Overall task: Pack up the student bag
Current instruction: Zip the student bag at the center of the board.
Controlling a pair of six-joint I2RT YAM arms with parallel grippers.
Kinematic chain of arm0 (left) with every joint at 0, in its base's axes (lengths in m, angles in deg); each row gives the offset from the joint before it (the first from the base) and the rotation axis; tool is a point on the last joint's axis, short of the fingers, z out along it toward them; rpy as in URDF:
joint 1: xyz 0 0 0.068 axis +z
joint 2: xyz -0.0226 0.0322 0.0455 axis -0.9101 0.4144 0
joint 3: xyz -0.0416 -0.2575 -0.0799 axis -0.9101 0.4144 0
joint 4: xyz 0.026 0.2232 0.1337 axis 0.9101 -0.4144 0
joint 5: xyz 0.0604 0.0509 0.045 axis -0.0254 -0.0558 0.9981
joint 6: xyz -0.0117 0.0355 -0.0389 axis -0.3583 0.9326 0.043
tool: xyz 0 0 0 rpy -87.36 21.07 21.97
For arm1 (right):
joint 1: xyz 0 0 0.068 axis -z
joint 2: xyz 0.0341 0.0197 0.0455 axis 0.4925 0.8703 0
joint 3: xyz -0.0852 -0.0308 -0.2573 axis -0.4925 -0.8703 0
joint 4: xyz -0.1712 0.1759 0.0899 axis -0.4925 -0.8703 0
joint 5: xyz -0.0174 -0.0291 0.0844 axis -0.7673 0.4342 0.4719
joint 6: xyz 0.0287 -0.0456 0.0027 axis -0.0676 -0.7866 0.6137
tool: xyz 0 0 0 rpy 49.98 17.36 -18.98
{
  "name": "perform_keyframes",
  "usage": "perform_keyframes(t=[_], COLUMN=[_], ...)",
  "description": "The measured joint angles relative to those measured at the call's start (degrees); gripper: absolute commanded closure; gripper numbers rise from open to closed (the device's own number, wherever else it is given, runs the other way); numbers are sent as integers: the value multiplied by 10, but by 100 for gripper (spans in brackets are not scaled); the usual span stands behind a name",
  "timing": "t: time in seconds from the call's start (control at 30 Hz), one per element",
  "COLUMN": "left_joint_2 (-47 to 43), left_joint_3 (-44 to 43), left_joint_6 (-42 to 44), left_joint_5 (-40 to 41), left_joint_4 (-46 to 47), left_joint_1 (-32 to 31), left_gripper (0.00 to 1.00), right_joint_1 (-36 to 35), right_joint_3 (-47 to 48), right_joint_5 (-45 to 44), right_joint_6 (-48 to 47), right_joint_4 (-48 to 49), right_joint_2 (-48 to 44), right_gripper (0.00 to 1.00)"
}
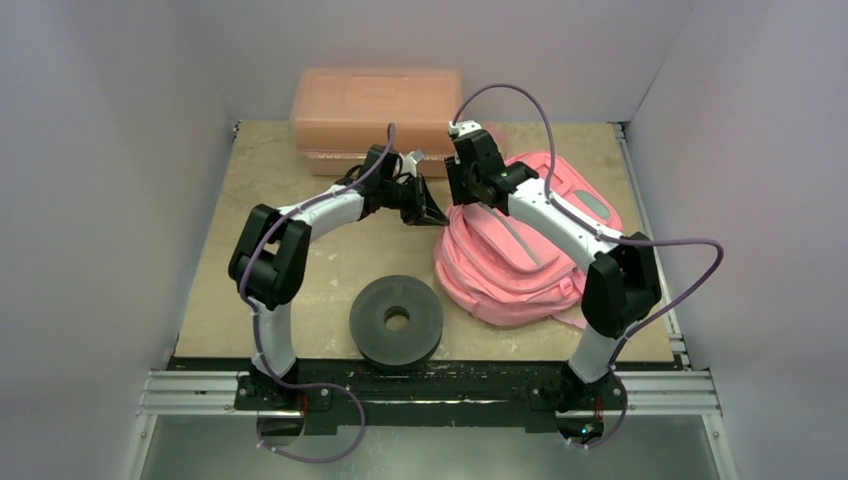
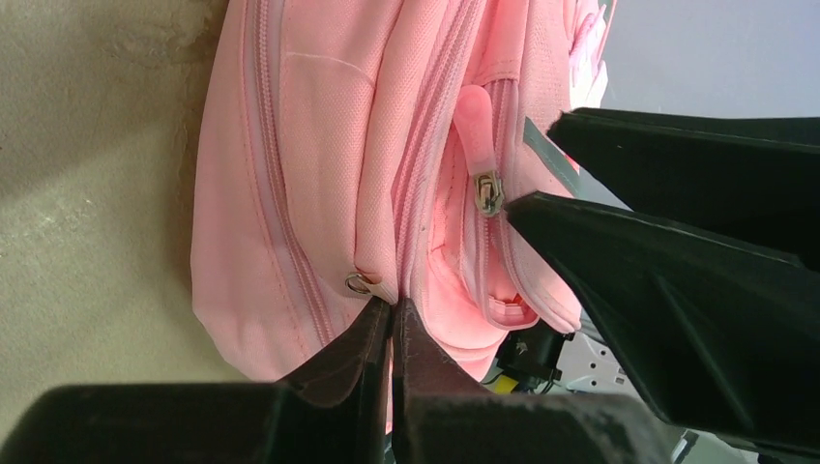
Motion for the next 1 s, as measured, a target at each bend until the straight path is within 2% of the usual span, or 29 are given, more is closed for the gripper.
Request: perform_keyframes(t=[0.3,0.57,0.63,0.8,1.0], left_joint_2=[-1,-4,-4,-4,-4], left_joint_3=[25,37,38,39,40], left_joint_6=[-31,-63,-68,-76,-94], left_joint_5=[-8,-16,-16,-16,-16], left_joint_4=[52,84,84,83,96], left_joint_1=[0,0,0,0,0], left_gripper=[100,100,100,100,100], right_joint_1=[0,2,4,7,5], right_joint_3=[0,-3,-3,-42,-109], right_joint_5=[-20,6,19,68,164], right_joint_6=[-16,-31,-35,-44,-64], right_joint_4=[-3,3,3,36,52], right_joint_2=[42,46,46,21,-57], right_gripper=[57,84,100,100,100])
